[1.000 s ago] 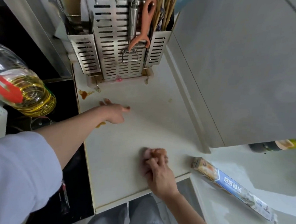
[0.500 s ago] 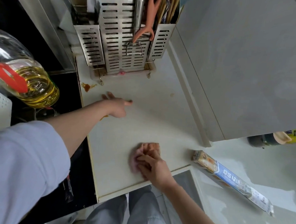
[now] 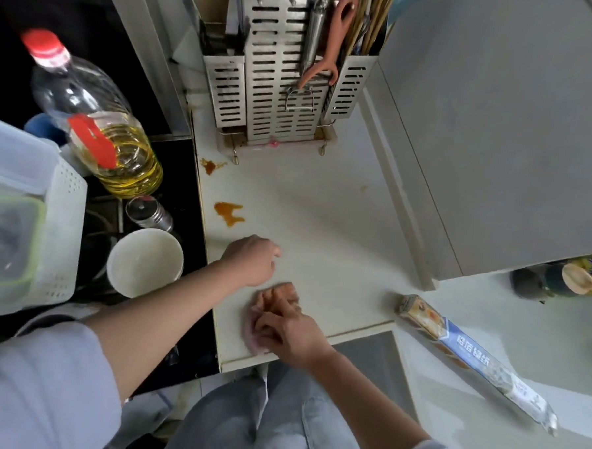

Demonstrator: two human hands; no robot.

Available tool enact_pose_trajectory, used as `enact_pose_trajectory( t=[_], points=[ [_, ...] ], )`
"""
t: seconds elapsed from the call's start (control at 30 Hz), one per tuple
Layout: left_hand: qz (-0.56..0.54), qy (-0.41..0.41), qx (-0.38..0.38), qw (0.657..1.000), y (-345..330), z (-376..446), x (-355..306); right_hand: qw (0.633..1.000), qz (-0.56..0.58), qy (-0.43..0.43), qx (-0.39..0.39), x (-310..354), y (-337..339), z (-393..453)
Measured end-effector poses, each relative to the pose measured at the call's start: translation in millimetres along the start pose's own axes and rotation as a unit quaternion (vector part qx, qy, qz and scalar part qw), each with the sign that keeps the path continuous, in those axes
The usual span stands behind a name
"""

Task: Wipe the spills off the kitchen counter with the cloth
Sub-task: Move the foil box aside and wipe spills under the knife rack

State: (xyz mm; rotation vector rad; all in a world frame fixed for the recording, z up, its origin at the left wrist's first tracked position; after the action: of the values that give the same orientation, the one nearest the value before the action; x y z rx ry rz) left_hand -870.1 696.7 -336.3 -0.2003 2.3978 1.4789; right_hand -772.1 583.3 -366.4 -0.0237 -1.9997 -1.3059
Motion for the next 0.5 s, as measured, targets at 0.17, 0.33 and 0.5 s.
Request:
enact_pose_trajectory(
  t=[0.17,0.33,0.5],
  points=[
    [0.076,-0.003,0.089,0.993,-34.4,-39.4,21.9,0.990,-0.037,-0.111,-0.075,-80.7,64.5,-28.5],
    [0.087,0.043,0.089,0.991,-35.7,-53.5,33.2,0.980,-0.099,-0.042,-0.165,-70.1,85.3,-54.2],
    [0.043,0.062,0.152,0.985,-34.1,-51.3,33.5,0.991,-0.008,0.117,-0.071,31.0,5.3,-8.6]
  ],
)
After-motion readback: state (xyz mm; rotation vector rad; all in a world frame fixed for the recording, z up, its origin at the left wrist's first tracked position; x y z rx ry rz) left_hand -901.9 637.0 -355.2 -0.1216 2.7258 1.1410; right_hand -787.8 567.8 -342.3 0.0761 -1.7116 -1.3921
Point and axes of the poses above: each hand's wrist, its own z-axis towards the middle knuckle, its own y-axis out of the back of the hand, x = y × z, the point moved 9 cm from there along z, towards the middle knuckle, and after that the axes turned 7 degrees about -x, right-handed, at the moved point
